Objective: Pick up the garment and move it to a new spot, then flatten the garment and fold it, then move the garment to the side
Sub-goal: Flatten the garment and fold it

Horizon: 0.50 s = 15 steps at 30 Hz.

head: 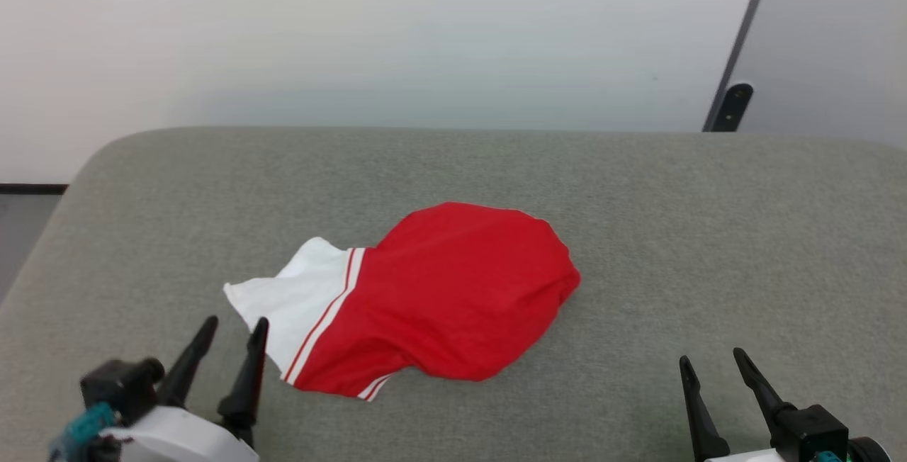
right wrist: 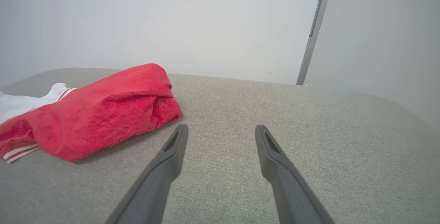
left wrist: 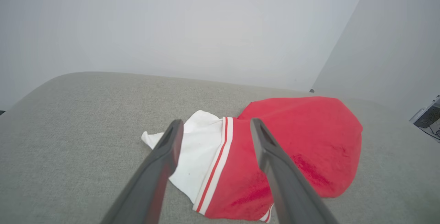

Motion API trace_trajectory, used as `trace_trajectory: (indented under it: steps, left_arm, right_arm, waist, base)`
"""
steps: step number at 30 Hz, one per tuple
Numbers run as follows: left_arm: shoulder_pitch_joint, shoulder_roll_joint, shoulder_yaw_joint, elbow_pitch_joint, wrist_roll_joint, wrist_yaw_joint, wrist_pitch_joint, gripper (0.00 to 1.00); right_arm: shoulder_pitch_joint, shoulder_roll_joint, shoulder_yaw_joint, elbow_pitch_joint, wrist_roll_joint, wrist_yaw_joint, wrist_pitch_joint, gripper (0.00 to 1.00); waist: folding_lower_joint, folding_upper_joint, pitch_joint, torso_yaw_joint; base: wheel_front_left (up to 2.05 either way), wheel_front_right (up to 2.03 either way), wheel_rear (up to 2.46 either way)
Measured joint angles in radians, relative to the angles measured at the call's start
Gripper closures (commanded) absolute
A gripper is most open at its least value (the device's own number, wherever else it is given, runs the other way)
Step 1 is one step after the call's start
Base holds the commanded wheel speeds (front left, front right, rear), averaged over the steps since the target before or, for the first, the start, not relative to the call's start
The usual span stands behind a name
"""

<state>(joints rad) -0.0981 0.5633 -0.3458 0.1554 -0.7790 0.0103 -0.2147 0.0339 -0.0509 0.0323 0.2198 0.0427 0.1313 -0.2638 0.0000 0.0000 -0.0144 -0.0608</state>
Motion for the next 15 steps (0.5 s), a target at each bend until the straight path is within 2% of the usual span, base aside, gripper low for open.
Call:
trace_trajectory:
  steps: [5,7,15]
  left_arm:
    - [0.059,-0.085,0.036,-0.023,0.072,0.007,-0.046,0.0]
    - [0.079,-0.13,0.086,-0.055,0.114,0.006,-0.047,0.0]
    - [0.172,-0.307,0.255,-0.125,0.303,-0.067,-0.049,0.0]
  right_arm:
    - [0.011,0.0,0.0,-0.002,0.001,0.0,0.0,0.0]
    - [0.019,0.0,0.002,-0.002,0.002,0.0,0.0,0.0]
    - [0.027,0.0,0.003,-0.008,0.009,0.0,0.0,0.0]
  waist:
    - [0.0,0.0,-0.016,0.032]
    - [0.0,0.0,-0.023,0.043]
    - [0.0,0.0,-0.048,0.075]
  base:
    - [0.0,0.0,0.0]
    - [0.0,0.0,0.0]
    - [0.0,0.0,0.0]
